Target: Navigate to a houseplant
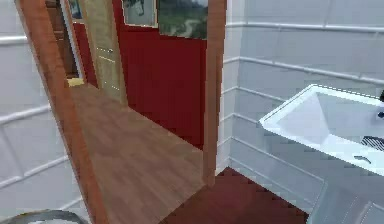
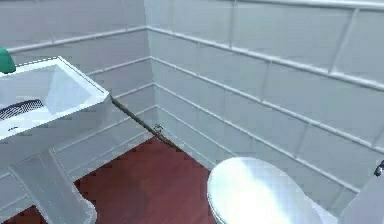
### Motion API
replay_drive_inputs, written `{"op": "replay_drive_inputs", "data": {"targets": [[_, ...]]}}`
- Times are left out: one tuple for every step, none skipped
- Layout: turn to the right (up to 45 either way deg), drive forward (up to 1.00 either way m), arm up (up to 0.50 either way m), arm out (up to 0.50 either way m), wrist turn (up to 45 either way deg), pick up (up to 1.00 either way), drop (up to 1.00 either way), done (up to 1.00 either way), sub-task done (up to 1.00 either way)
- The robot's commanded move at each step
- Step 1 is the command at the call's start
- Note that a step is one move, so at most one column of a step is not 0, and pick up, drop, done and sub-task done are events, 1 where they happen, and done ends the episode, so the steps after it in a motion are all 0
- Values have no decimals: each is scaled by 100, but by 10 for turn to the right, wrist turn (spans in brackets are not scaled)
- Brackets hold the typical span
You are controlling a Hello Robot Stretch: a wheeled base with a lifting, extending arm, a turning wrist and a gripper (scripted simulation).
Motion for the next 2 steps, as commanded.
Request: {"op": "replay_drive_inputs", "data": {"targets": [[0, 40, 0, 0, 0, 0, 0, 0, 0], [-330, 0, 0, 0, 0, 0, 0, 0, 0]]}}
